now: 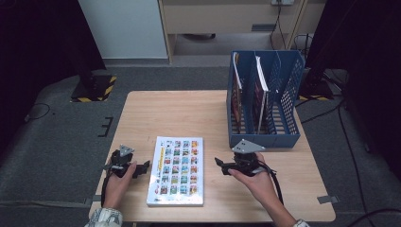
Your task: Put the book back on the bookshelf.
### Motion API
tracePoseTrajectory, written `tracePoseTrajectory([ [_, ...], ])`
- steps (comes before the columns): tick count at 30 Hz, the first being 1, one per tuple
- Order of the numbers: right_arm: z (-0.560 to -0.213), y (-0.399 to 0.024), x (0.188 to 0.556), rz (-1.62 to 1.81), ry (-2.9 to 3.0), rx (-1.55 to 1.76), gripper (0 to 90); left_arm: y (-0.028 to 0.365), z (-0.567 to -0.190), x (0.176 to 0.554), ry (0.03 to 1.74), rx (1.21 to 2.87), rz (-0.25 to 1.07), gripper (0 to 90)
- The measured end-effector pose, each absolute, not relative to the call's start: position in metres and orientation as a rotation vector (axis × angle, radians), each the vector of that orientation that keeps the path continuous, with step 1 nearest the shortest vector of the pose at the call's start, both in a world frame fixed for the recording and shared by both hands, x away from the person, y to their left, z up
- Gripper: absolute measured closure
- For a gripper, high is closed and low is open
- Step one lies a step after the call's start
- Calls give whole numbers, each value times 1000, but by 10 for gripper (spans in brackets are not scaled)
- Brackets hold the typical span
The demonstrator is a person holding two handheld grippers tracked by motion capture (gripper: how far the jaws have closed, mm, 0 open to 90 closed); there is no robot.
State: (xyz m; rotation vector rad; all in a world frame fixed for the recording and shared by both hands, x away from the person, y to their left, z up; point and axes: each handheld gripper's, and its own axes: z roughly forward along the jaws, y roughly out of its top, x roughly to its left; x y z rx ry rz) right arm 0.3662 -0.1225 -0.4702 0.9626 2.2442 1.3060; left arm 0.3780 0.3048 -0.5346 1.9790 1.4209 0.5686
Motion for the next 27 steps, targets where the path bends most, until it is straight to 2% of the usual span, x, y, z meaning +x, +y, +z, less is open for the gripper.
tracePoseTrajectory([
  [10,-491,-96,360,1253,2339,905,273,307,-519,372,1425,1860,547,78],
  [14,-496,-89,360,1252,2363,909,307,301,-512,370,1396,1837,526,127],
  [15,-498,-86,361,1258,2372,907,341,299,-511,369,1387,1843,519,146],
  [19,-500,-83,361,1278,2381,911,379,286,-505,367,1331,1865,498,200],
  [21,-502,-79,361,1302,2388,904,437,277,-503,367,1300,1877,477,241],
  [23,-502,-78,361,1302,2392,905,450,272,-504,367,1291,1894,473,248],
  [24,-503,-77,360,1306,2397,905,479,270,-505,367,1284,1911,474,281],
  [27,-507,-72,359,1311,2402,887,528,266,-507,367,1281,1931,470,302],
])
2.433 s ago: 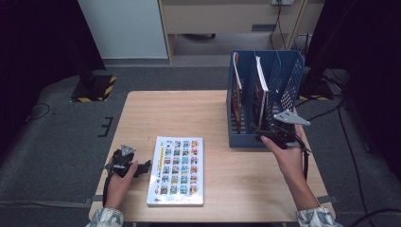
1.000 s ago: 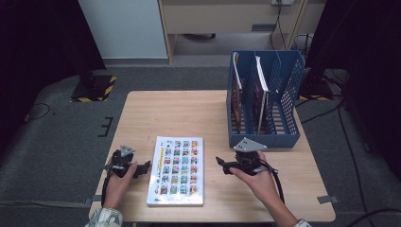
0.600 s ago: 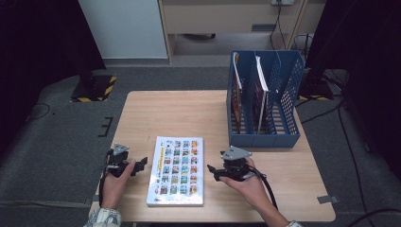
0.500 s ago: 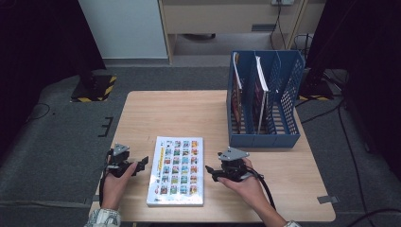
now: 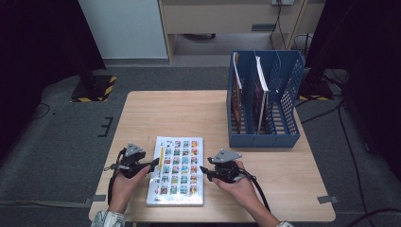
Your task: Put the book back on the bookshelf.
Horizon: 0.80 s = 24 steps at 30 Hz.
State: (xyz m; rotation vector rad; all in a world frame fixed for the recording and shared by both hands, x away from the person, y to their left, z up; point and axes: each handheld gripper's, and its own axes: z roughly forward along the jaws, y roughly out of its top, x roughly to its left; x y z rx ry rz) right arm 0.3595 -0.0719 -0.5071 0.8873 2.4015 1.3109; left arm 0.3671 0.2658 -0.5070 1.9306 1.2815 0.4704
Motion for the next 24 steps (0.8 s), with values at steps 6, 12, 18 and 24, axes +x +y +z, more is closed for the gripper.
tracePoseTrajectory([
  [6,-514,-64,359,1296,2423,886,540,266,-513,369,1301,1945,429,341],
  [12,-523,-55,360,1271,2456,931,416,261,-516,370,1297,1973,420,338],
  [18,-527,-50,361,1266,2475,966,352,261,-519,372,1313,1956,399,313],
  [24,-529,-50,364,1271,2479,1003,294,260,-521,374,1326,1942,379,261],
])
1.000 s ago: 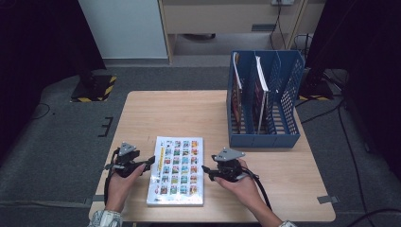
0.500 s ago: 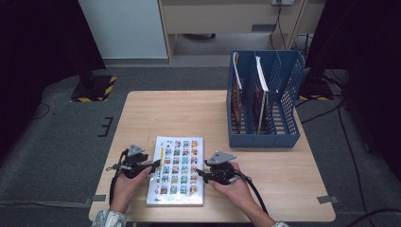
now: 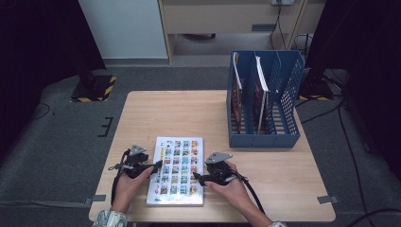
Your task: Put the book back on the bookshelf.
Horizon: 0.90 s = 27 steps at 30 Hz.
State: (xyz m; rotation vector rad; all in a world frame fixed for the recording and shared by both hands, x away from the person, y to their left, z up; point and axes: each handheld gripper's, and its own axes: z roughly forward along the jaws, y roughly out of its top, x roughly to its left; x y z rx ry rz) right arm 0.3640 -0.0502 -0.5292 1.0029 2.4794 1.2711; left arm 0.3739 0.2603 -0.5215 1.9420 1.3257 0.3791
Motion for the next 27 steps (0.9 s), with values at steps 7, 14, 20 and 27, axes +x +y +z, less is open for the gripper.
tracePoseTrajectory([
  [7,-532,-48,365,1306,2485,1030,285,260,-524,376,1329,1922,327,258],
  [14,-535,-48,366,1340,2504,1057,284,258,-527,379,1308,1913,243,301],
  [20,-535,-48,366,1344,2498,1061,281,258,-523,378,1333,1875,243,352],
  [27,-536,-48,365,1351,2491,1061,277,261,-509,371,1297,1784,246,431],
])
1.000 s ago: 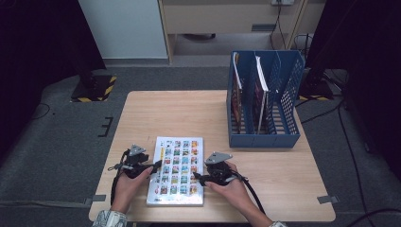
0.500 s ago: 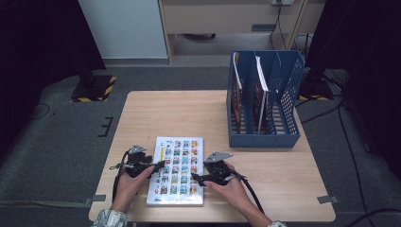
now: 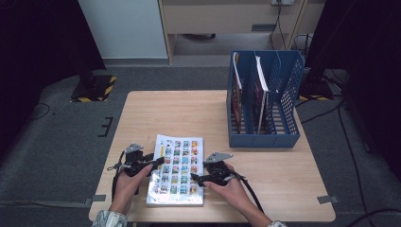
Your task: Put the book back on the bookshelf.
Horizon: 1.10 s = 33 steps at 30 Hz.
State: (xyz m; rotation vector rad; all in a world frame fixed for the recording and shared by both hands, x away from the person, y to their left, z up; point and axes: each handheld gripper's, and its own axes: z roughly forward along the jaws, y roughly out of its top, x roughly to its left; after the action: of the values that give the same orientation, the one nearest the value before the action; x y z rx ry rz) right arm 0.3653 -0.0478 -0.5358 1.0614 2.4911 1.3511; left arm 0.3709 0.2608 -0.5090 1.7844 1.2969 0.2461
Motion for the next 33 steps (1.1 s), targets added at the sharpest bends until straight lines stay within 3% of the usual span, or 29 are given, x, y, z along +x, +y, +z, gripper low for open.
tracePoseTrajectory([
  [5,-536,-48,365,1356,2492,1054,276,254,-508,366,1259,1856,166,487],
  [16,-537,-49,366,1363,2491,1056,271,238,-516,386,1271,1890,170,544],
  [22,-537,-47,366,1350,2517,1061,208,228,-517,388,1262,1899,226,644],
  [24,-538,-47,366,1349,2532,1064,189,230,-516,386,1253,1877,235,735],
  [33,-538,-46,366,1340,2553,1034,153,221,-499,371,1126,1872,358,828],
])
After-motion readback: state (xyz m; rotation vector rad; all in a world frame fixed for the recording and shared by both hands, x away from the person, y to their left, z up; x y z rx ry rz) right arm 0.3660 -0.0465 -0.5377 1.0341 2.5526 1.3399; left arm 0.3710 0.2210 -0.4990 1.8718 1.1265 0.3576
